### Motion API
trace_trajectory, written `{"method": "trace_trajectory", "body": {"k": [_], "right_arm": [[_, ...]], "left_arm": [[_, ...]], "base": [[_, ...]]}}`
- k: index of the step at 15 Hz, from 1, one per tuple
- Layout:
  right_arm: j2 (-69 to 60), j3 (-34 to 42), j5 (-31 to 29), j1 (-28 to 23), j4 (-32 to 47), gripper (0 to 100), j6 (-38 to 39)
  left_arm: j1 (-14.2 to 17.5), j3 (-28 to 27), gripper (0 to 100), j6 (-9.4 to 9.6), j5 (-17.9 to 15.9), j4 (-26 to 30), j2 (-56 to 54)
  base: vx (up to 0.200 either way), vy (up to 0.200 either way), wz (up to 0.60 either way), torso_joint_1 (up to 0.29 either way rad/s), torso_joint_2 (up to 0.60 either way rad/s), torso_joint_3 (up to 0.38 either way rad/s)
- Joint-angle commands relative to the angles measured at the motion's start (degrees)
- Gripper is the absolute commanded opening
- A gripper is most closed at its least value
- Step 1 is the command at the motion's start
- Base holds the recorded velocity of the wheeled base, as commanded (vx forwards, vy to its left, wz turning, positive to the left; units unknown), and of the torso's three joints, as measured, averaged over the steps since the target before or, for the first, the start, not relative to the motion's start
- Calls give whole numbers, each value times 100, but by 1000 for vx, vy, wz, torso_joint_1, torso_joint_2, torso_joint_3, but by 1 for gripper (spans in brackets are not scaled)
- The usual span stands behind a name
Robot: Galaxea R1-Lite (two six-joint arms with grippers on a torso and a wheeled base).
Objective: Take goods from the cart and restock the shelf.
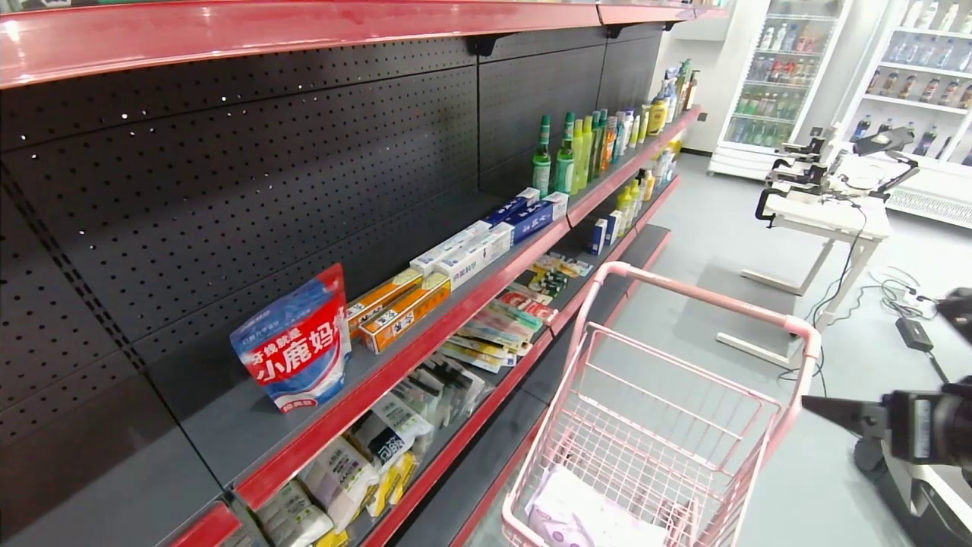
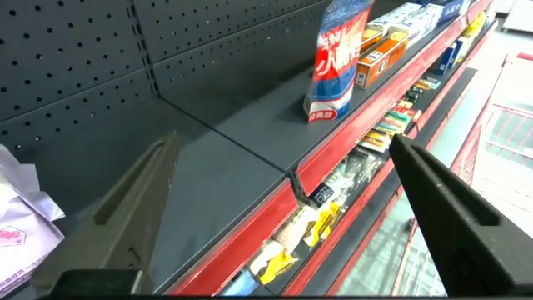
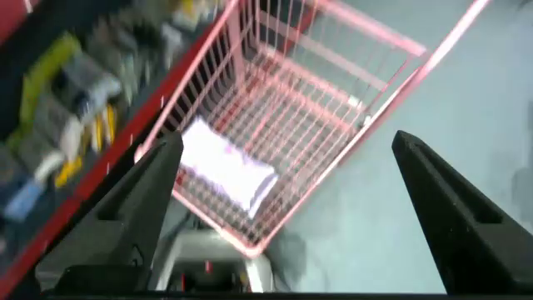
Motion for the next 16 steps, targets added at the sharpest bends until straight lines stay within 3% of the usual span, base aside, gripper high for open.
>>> {"method": "trace_trajectory", "body": {"k": [1, 5, 8, 16], "right_arm": [[2915, -405, 324, 821, -331, 100, -350], [4093, -502, 333, 1234, -911, 100, -807], [4400, -555, 702, 1225, -990, 100, -1246], [5077, -572, 720, 1313, -1561, 100, -1809]], "left_arm": [[2, 0, 100, 1, 1, -1, 5], [2, 0, 100, 1, -7, -1, 5], [2, 0, 100, 1, 1, -1, 5], [2, 0, 100, 1, 1, -1, 5]], "base": [[0, 0, 0, 0, 0, 0], [0, 0, 0, 0, 0, 0], [0, 0, 0, -49, 114, 62], [0, 0, 0, -87, 189, 105]]}}
